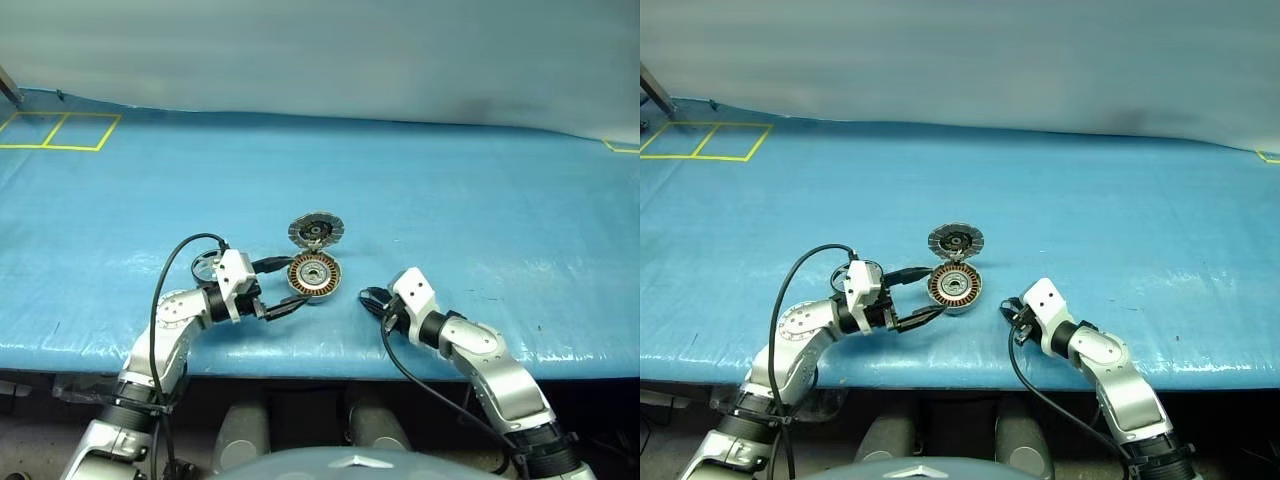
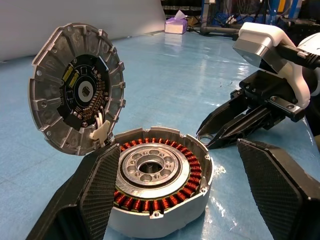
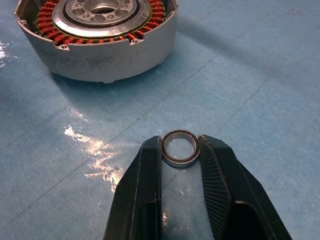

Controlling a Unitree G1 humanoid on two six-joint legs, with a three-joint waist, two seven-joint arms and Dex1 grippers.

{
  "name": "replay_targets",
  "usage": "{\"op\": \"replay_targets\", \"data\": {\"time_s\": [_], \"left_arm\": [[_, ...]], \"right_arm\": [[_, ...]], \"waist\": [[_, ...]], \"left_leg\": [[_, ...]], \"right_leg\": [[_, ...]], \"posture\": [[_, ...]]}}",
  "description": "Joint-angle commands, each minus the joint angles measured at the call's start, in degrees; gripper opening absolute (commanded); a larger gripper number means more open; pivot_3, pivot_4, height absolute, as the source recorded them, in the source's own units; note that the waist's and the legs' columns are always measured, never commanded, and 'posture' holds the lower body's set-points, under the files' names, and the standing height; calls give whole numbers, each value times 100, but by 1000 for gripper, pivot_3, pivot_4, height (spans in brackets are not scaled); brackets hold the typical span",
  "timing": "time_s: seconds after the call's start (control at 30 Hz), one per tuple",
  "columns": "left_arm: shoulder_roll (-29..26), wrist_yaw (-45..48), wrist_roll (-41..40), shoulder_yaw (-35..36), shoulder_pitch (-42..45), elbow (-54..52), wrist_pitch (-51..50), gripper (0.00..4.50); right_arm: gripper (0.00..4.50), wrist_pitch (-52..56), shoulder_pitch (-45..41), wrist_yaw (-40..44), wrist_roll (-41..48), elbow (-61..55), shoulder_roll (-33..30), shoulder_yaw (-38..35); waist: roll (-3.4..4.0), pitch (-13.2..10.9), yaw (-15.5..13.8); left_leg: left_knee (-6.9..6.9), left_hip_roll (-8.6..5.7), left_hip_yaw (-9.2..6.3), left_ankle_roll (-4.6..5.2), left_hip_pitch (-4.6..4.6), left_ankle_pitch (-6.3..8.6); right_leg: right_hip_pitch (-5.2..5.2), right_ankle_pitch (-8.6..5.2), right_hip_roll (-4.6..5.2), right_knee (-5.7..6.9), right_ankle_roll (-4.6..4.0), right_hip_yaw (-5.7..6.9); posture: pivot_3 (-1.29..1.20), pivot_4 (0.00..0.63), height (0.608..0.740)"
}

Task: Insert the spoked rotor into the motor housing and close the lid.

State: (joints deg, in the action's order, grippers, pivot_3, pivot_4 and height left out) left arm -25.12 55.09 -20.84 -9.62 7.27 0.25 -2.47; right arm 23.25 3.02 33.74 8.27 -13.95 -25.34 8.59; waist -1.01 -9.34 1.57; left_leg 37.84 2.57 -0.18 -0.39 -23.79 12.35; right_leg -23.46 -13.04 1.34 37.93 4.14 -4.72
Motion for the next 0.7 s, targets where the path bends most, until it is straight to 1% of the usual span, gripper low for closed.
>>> {"op": "replay_targets", "data": {"time_s": [0.03, 0.13, 0.3, 0.53, 0.7], "left_arm": [[-70, 18, -7, 143, -60, -230, 15, 4091], [-56, -7, -28, 205, -88, -201, 74, 4091], [61, -50, -40, 288, -104, -121, 271, 4091], [96, -86, 186, 265, -121, 95, 485, 4091], [98, -146, 269, 305, -186, 100, 536, 4091]], "right_arm": [[756, 156, -175, 26, 95, -521, -122, -163], [756, 326, -377, 190, 199, -865, -238, -119], [756, 468, -771, 323, 232, -941, -223, 109], [756, 434, -1433, 460, 121, -329, 78, 587], [756, 344, -1825, 502, 81, 200, 339, 787]], "waist": [[0, 0, 0], [1, -2, 18], [0, -2, 14], [-1, -2, 28], [-1, -3, 42]], "left_leg": [[0, 0, 1, 0, -1, 0], [-3, 0, 7, 0, -9, 0], [-14, 0, 3, 0, -8, 0], [-23, -1, 4, 0, -9, 0], [-24, -1, 3, 0, -11, 0]], "right_leg": [[-2, 0, 1, -1, 0, 0], [-14, 0, 4, -1, 0, -1], [-14, -1, 3, -6, -1, 5], [-16, -1, 3, -14, -2, 5], [-17, -1, 3, -14, -3, 5]], "posture": [[0, 150, 740], [0, 150, 740], [0, 150, 740], [0, 150, 740], [0, 150, 740]]}}
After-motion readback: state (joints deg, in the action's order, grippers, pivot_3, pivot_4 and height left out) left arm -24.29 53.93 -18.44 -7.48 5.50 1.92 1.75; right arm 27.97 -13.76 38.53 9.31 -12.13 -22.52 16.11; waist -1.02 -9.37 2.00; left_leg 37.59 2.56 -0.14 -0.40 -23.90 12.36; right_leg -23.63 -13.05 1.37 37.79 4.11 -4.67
